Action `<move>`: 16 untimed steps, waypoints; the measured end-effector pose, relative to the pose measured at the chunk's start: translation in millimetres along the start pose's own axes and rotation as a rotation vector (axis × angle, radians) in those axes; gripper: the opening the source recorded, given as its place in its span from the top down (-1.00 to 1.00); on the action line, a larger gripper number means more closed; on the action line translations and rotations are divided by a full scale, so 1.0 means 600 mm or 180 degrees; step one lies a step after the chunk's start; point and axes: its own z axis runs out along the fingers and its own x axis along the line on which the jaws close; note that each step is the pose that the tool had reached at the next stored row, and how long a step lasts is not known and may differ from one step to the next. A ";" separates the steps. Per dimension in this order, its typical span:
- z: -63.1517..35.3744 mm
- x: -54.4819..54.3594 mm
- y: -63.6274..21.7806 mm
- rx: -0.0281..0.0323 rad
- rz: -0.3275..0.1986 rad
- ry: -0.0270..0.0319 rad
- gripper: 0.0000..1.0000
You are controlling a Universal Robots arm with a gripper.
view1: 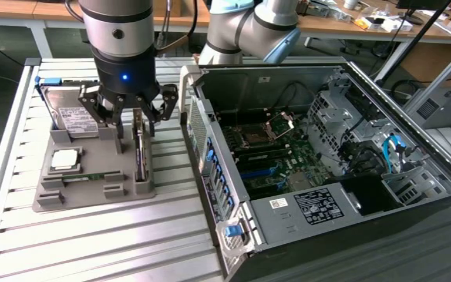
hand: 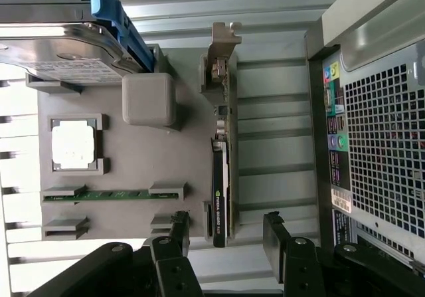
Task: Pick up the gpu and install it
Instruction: 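Pick up the gpu and move the gpu toward the slot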
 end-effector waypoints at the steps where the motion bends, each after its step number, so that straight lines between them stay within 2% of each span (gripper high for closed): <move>1: 0.000 0.000 0.000 0.0000 0.0000 0.0000 -0.14; 16: 0.009 0.000 0.000 0.0000 0.0000 0.0000 -0.14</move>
